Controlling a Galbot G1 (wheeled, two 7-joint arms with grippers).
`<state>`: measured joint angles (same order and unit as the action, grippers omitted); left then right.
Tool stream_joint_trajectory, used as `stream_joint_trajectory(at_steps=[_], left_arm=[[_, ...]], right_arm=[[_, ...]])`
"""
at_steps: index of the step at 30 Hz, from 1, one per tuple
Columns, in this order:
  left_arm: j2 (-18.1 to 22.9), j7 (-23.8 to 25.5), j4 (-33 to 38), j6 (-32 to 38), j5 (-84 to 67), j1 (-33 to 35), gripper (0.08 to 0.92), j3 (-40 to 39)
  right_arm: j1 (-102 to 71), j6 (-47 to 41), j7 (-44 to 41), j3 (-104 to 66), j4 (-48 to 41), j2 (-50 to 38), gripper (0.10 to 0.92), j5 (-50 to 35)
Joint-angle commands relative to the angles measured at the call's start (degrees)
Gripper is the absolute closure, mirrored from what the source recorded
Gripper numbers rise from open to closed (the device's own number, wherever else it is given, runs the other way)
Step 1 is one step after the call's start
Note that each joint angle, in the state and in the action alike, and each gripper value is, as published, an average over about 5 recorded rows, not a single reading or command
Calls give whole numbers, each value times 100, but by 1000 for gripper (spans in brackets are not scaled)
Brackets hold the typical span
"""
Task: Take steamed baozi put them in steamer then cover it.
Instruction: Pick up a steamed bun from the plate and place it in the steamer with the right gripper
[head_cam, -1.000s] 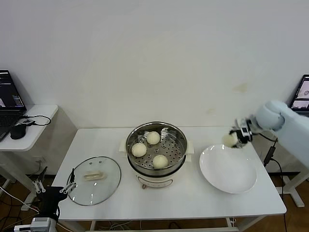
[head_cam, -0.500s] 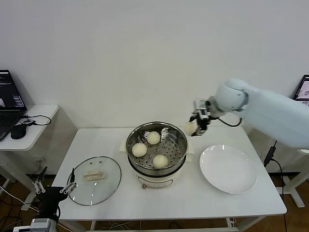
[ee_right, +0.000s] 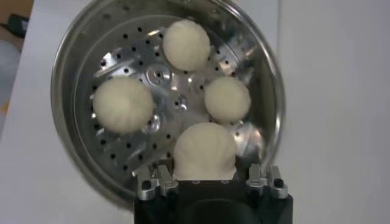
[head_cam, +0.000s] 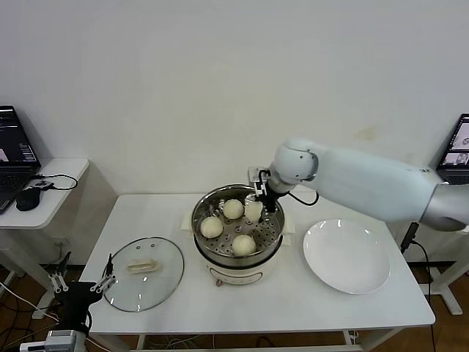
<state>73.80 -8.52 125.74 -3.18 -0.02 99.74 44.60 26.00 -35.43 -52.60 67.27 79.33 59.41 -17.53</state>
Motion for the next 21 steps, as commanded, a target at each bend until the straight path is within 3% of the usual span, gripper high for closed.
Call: stream_joint_trajectory(at_steps=[1, 10, 17, 21], left_arm=[[-11, 2, -28, -4, -5, -30, 177, -2], [-13, -1, -70, -1, -22, -66, 177, 3], [-25, 5, -71, -7, -36, -73, 177, 11], [-56, 14, -109, -13, -52, -112, 177, 12]], right_arm=[[-262, -156, 74, 146, -352, 382, 397, 222], [-404, -149, 114, 97, -442, 384, 392, 366], [-180, -156, 118, -97, -184, 167, 243, 272], [217, -210, 76, -226, 260, -197, 206, 90]])
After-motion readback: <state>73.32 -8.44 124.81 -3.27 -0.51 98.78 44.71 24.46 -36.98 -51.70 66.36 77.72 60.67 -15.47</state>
